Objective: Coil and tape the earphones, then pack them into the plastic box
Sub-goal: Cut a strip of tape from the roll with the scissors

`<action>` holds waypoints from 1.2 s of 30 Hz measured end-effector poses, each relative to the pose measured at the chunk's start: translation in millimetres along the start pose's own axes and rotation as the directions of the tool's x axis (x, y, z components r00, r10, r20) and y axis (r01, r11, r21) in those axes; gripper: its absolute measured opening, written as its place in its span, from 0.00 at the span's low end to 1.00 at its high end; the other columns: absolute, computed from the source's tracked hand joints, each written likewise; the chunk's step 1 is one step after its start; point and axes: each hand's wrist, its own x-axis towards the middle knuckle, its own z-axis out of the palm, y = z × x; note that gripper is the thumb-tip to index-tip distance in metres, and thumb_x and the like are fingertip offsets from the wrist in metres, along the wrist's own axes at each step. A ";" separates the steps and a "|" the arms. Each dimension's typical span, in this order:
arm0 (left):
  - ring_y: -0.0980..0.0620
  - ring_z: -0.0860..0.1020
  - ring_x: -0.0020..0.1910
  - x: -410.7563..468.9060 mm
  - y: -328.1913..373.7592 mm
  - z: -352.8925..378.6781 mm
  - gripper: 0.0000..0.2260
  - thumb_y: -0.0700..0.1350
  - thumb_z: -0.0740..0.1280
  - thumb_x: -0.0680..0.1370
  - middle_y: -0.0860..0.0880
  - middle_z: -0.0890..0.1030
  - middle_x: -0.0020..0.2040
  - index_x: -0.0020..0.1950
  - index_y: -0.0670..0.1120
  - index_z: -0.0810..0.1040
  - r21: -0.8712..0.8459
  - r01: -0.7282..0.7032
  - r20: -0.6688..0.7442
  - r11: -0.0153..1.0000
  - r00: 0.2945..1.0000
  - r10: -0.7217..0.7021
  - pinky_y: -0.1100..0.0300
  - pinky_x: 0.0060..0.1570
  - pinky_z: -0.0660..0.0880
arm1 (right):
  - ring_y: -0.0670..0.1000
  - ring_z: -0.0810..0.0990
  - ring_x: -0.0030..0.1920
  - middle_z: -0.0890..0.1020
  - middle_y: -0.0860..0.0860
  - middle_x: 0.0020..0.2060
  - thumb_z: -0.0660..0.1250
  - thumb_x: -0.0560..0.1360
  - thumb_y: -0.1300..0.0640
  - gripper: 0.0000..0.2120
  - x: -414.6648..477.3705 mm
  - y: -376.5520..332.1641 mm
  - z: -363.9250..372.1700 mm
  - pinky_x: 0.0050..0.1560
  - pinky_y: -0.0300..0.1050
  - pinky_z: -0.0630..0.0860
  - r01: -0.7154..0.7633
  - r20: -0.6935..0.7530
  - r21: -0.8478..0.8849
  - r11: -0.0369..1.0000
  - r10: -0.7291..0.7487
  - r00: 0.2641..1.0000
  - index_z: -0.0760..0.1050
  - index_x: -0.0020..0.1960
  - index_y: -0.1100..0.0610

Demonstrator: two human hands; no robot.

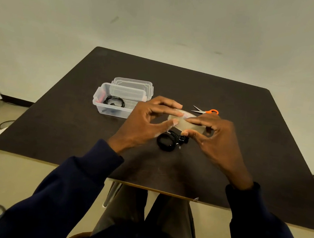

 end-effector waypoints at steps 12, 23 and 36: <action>0.50 0.85 0.48 6.8 0.7 23.5 0.05 0.36 0.79 0.72 0.43 0.86 0.48 0.46 0.37 0.87 0.059 -0.016 -0.341 0.998 0.940 0.035 0.56 0.50 0.83 | 0.43 0.79 0.45 0.85 0.43 0.46 0.80 0.68 0.47 0.17 1.9 -9.0 0.8 0.47 0.41 0.75 0.076 -0.085 -0.095 0.993 -0.084 0.993 0.86 0.53 0.54; 0.52 0.86 0.51 6.6 6.6 28.6 0.03 0.37 0.76 0.76 0.47 0.88 0.50 0.48 0.42 0.86 -0.050 0.143 -0.274 0.988 0.950 -0.151 0.52 0.55 0.83 | 0.44 0.81 0.40 0.86 0.48 0.42 0.80 0.66 0.44 0.19 -1.7 -12.3 5.1 0.41 0.49 0.81 -0.024 -0.193 -0.078 0.997 0.008 0.981 0.86 0.50 0.56; 0.40 0.87 0.52 44.1 23.4 4.3 0.03 0.33 0.66 0.82 0.36 0.87 0.49 0.49 0.36 0.77 -0.278 0.326 -0.058 0.903 0.933 -0.355 0.43 0.53 0.84 | 0.50 0.80 0.34 0.84 0.50 0.36 0.78 0.73 0.55 0.06 -14.6 -14.0 -7.4 0.33 0.44 0.74 -0.081 -0.094 0.163 0.983 0.097 0.991 0.86 0.44 0.57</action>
